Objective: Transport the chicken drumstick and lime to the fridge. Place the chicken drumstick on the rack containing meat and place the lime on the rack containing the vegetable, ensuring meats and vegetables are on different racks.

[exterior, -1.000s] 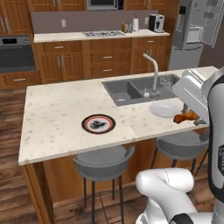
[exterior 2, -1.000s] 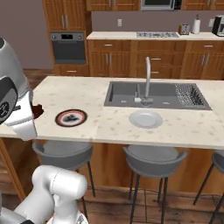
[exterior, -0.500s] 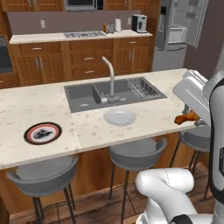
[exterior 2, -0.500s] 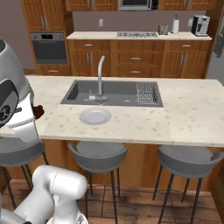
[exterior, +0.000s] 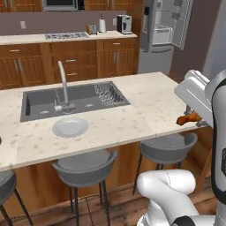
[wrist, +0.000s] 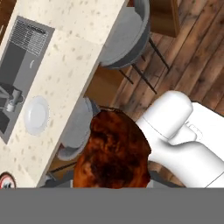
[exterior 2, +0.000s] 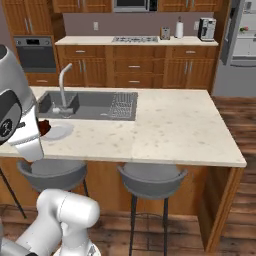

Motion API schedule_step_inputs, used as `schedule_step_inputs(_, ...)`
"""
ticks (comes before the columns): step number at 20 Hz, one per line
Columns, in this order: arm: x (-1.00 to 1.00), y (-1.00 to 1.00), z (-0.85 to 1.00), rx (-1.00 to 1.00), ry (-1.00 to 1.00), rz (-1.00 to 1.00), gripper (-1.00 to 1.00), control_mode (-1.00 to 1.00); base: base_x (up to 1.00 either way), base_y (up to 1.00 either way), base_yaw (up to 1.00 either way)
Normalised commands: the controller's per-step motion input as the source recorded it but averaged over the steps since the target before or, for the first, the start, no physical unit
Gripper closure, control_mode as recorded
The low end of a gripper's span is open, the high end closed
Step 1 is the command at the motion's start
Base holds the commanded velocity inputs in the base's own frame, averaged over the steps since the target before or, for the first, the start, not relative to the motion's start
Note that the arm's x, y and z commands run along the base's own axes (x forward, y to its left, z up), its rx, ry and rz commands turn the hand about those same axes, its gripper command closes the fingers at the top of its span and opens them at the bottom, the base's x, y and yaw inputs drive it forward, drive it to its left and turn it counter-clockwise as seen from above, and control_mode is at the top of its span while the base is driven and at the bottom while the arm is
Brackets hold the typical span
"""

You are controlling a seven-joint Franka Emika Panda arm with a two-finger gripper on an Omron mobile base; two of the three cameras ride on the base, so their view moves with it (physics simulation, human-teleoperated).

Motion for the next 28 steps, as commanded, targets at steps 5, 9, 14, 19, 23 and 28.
schedule_step_inputs(5,0.00,0.00,0.00,0.00,0.00,0.00,1.00,1.00,0.02,-1.00,-0.10)
schedule_step_inputs(9,0.00,0.00,0.00,0.00,0.00,0.00,1.00,1.00,0.37,-1.00,-0.01)
schedule_step_inputs(14,0.00,0.00,0.00,0.00,0.00,0.00,1.00,1.00,0.27,-1.00,-0.01)
schedule_step_inputs(19,0.00,0.00,0.00,0.00,0.00,0.00,1.00,1.00,0.46,-1.00,0.00)
schedule_step_inputs(23,0.00,0.00,0.00,0.00,0.00,0.00,1.00,1.00,0.54,-1.00,0.00)
schedule_step_inputs(28,0.00,0.00,0.00,0.00,0.00,0.00,1.00,1.00,0.60,-1.00,0.00)
